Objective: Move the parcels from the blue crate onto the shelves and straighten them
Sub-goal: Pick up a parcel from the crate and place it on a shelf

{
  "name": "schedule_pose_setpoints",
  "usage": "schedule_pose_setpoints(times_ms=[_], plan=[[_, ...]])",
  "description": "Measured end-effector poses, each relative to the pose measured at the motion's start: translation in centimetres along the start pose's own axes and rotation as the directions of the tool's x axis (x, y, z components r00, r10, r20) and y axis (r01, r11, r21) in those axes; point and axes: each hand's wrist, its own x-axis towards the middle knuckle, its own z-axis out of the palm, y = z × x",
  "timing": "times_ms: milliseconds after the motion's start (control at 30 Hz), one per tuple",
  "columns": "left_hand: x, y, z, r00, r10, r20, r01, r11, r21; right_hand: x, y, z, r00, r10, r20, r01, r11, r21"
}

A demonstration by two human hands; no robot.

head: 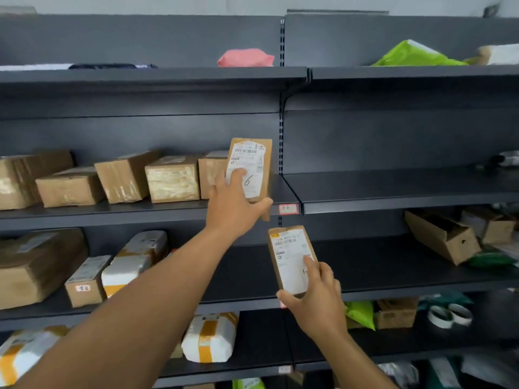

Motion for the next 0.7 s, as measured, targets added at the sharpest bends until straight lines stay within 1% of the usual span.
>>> schedule_pose_setpoints(times_ms=[133,267,333,400,467,533,600,700], plan=[[4.0,0.3,1.7,1.000,0.012,0.003,-0.012,1.000,0.023,1.8,0.5,1.0,0.999,0.013,0.035,-0.013,1.000,-0.018],[7.4,0.6,3.1,0.999,0.026,0.026,-0.028,0.995,0.094,3.5,0.3,2.0,0.997,0.034,0.075,-0.031,0.998,-0.047],[8.9,0.4,3.9,0.996,0.035,0.088,-0.052,0.978,0.200,4.3,0.0,2.6,0.995,0.052,0.086,-0.048,0.997,-0.052],[10.1,-0.4,4.6,0.982,0.030,0.187,-0.088,0.946,0.312,5.1,-0.3,3.2,0.993,0.067,0.098,-0.062,0.997,-0.050],[11.3,-1.5,5.2,0.972,0.061,0.227,-0.147,0.911,0.386,5.8,-0.6,3.9,0.992,0.075,0.103,-0.070,0.996,-0.047],[12.4,-2.5,5.8,0.965,0.164,0.202,-0.242,0.854,0.461,6.5,-0.8,4.6,0.991,0.088,0.103,-0.083,0.995,-0.046],[13.1,-3.4,6.3,0.953,0.235,0.191,-0.300,0.818,0.491,6.9,-0.9,5.4,0.989,0.104,0.104,-0.100,0.994,-0.048],[12.8,-4.4,6.9,0.953,0.263,0.148,-0.301,0.851,0.430,7.2,-1.1,6.5,0.989,0.114,0.095,-0.109,0.993,-0.048]])
